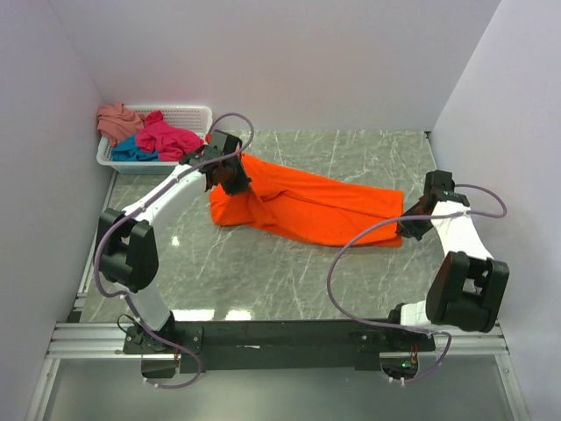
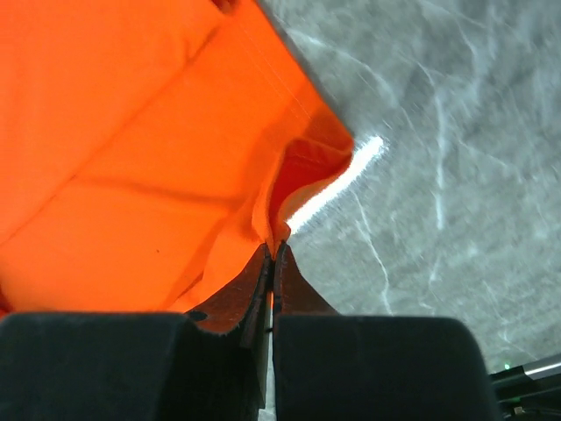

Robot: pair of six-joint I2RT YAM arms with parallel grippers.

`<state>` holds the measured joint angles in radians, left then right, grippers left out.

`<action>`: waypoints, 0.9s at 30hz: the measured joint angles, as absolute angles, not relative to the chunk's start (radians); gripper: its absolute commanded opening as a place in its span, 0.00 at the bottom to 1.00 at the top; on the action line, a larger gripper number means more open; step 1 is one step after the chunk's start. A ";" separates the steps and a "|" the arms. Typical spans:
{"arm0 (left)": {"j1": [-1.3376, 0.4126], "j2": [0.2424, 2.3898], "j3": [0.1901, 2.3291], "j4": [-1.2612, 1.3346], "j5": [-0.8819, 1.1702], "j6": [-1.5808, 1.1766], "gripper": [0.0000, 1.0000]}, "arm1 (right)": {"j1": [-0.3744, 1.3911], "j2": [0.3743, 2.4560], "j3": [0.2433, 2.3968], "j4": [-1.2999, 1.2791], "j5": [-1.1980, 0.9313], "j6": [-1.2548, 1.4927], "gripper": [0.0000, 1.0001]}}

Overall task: Fold and stack the t-shirts
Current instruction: Fold the tshirt

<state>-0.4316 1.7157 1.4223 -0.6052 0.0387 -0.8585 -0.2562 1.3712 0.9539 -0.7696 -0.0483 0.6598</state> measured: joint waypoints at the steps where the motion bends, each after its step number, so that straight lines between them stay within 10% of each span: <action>1: -0.430 1.734 1.451 -0.606 0.034 -0.858 0.01 | -0.256 1.389 0.966 -0.770 -0.051 0.659 0.00; 27: -0.385 2.177 1.932 -0.552 0.021 -0.645 0.01 | -0.289 1.630 1.107 -0.725 -0.041 0.635 0.01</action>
<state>-0.3847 2.1765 1.9316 -0.5522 0.0212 -0.6445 -0.2890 1.6302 1.1069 -0.7254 -0.0414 0.6346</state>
